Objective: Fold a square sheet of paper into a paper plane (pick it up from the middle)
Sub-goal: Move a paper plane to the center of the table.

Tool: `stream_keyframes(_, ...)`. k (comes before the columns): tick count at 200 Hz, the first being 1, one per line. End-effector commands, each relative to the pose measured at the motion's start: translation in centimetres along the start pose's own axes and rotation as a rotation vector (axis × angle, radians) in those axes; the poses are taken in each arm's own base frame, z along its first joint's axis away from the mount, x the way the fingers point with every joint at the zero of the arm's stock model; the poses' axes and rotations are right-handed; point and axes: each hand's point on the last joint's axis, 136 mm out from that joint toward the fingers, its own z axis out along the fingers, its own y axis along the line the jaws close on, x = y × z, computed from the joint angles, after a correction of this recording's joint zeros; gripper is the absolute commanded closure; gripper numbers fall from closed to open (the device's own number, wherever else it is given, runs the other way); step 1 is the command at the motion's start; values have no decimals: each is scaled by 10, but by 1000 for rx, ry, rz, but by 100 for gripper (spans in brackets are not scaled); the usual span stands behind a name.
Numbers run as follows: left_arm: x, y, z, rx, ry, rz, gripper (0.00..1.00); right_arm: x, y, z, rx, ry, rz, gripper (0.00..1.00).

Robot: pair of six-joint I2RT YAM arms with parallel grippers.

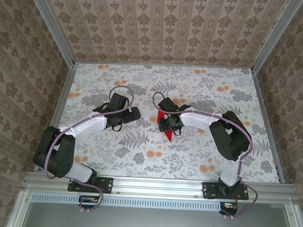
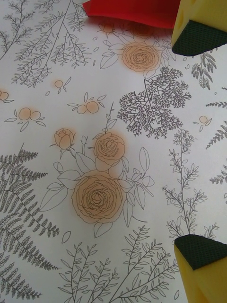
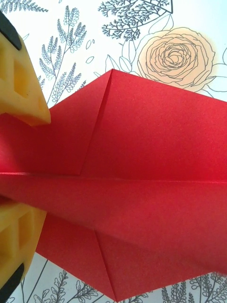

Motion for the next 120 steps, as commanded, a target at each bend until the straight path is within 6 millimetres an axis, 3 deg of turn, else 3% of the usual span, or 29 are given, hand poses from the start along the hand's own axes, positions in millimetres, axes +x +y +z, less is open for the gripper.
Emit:
stream_keyframes(1, 4, 4, 1, 1, 15, -7, 0, -5, 2, -9, 8, -12, 10, 62)
stream_keyframes(47, 7, 3, 5, 9, 35, -8, 0, -9, -3, -17, 35, -44, 26, 70)
stream_keyframes(120, 11, -14, 15, 93, 72, -7, 0, -12, -8, -26, 53, -75, 44, 68)
